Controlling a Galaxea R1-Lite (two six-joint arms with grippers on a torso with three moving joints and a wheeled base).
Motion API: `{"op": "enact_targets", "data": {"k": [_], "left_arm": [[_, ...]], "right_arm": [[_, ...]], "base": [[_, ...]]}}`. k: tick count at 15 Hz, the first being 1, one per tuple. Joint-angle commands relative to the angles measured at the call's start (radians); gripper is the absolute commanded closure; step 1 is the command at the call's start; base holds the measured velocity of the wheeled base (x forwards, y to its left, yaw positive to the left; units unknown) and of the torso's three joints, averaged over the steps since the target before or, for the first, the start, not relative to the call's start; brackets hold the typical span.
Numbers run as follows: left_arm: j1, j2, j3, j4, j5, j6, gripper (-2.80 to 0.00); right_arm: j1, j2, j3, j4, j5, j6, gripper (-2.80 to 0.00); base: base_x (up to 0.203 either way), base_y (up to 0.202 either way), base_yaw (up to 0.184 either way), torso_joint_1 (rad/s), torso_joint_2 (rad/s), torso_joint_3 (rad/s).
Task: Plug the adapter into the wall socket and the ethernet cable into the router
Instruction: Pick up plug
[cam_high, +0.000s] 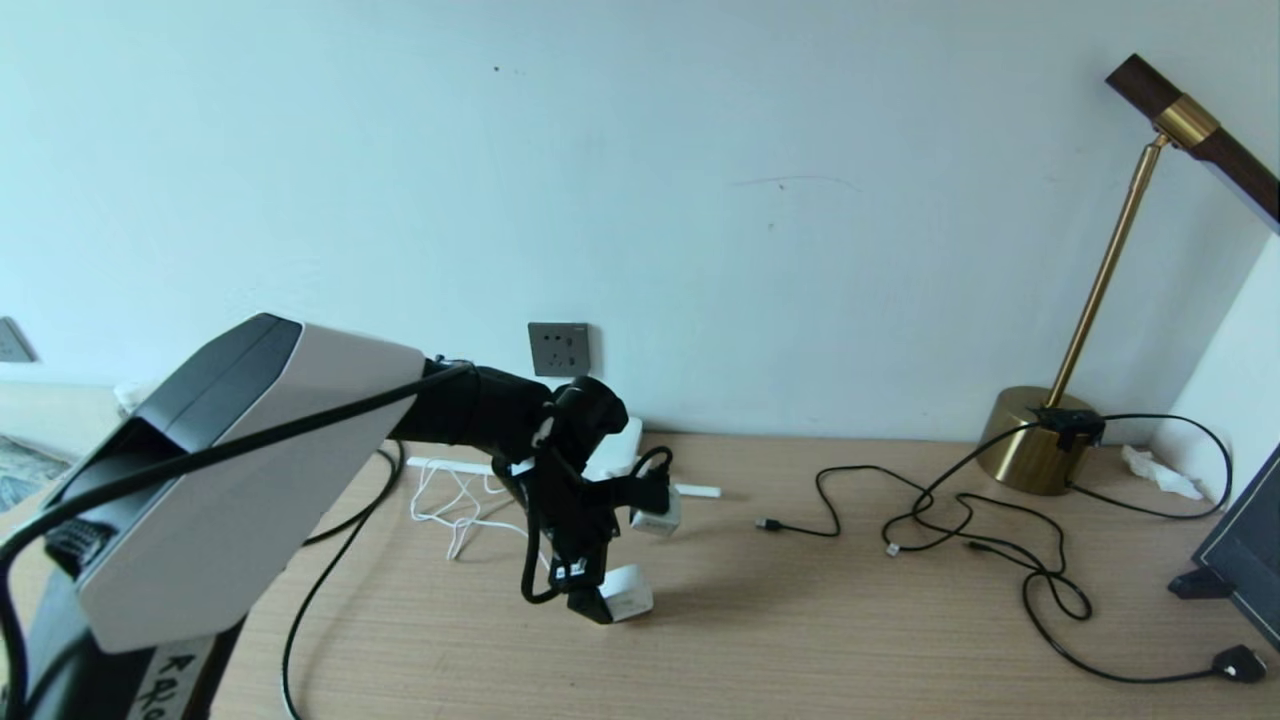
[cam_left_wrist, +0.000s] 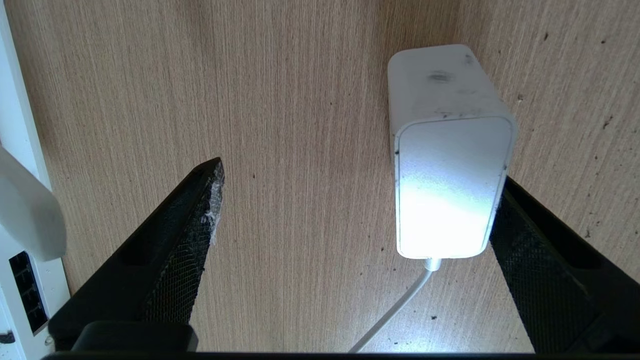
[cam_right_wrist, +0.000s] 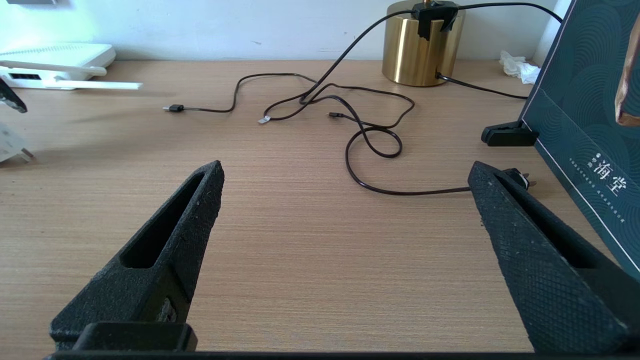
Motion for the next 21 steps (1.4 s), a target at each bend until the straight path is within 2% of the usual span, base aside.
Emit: {"op": "enact_targets", "data": {"k": [1, 3, 4, 16, 21], "left_arm": [[0.000, 0.007, -0.002, 0.002, -0.001, 0.005, -2.80], [-0.002, 0.013, -0.005, 0.002, -0.001, 0.005, -2.80], [-0.002, 0.013, -0.010, 0.002, -0.001, 0.005, 0.00], [-0.006, 0.021, -0.025, 0.003, -0.001, 0.006, 0.00], [-0.014, 0.003, 0.003, 0.000, -0.001, 0.007, 0.00]], "right_arm": [[0.000, 0.000, 0.000, 0.000, -0.001, 0.000, -2.80], [0.000, 0.000, 0.000, 0.000, -0.001, 0.000, -2.80], [0.000, 0.000, 0.000, 0.000, -0.001, 0.000, -2.80], [0.000, 0.000, 0.000, 0.000, 0.000, 0.000, -2.80], [0.000, 0.000, 0.000, 0.000, 0.001, 0.000, -2.80]], "base": [[0.000, 0.000, 0.000, 0.000, 0.00, 0.000], [0.000, 0.000, 0.000, 0.000, 0.00, 0.000], [0.000, 0.000, 0.000, 0.000, 0.00, 0.000], [0.000, 0.000, 0.000, 0.000, 0.00, 0.000], [0.000, 0.000, 0.000, 0.000, 0.00, 0.000]]}}
